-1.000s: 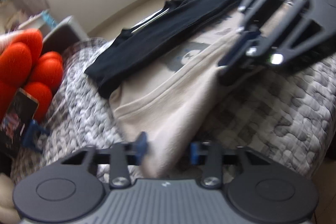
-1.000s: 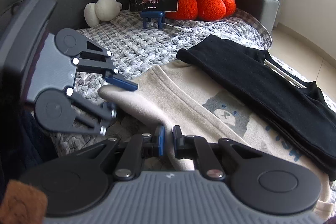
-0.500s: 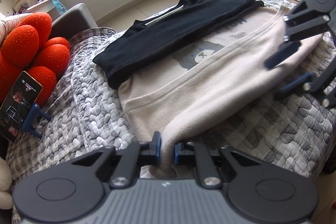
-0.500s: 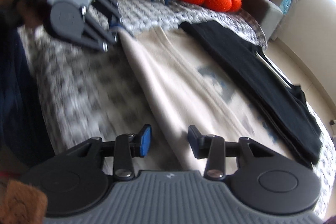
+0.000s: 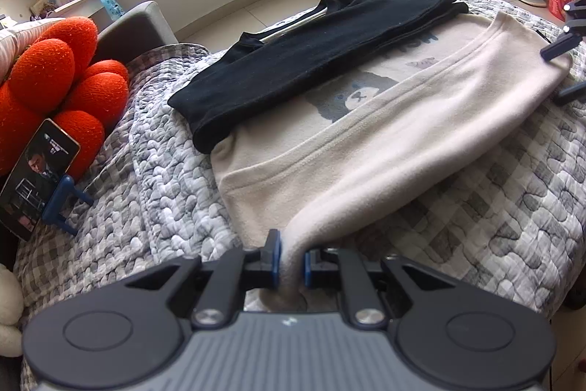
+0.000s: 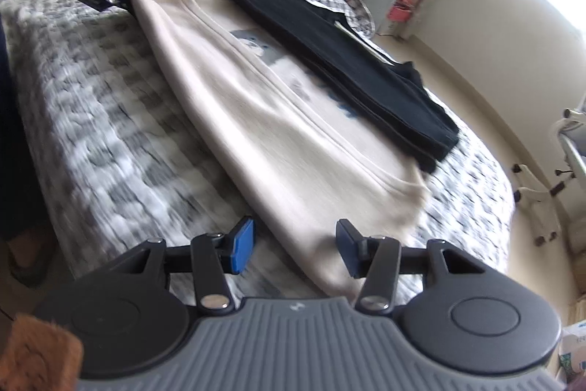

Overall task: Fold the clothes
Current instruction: 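Pinch the sweatshirt hem with the left tool while the right tool re-grips the hem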

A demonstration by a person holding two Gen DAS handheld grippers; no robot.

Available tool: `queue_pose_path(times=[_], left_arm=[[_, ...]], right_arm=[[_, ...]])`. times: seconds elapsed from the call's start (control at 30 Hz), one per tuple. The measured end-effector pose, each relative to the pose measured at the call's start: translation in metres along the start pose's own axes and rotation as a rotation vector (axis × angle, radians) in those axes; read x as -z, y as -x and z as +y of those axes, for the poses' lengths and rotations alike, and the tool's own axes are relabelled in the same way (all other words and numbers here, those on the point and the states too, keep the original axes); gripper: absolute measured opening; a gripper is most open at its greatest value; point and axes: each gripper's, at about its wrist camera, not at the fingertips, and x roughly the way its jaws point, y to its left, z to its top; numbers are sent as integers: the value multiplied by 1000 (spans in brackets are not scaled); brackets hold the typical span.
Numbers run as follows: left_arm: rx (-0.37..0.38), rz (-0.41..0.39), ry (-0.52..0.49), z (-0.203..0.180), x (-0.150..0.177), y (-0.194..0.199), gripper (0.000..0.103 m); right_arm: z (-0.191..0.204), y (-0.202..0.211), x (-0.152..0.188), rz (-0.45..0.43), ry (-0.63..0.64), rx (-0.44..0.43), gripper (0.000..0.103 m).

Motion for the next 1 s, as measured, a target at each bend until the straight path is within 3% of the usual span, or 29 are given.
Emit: queue_pose_path(times=[0.27, 0.53, 0.63, 0.83, 1.0], left_arm=[[-11, 7, 4, -1, 0, -2, 12], [26, -8, 110, 12, -2, -1, 7], [34, -6, 134, 14, -3, -2, 7], [3, -2, 130, 11, -4, -1, 7], [-34, 5, 111, 6, -2, 2, 7]], right_arm=[[-2, -1, 7, -3, 59, 38, 50], [-10, -3, 8, 6, 31, 27, 49], [-15, -5, 8, 18, 16, 32, 40], [-5, -4, 11, 6, 103, 120, 9], [-9, 9, 7, -47, 102, 190, 5]])
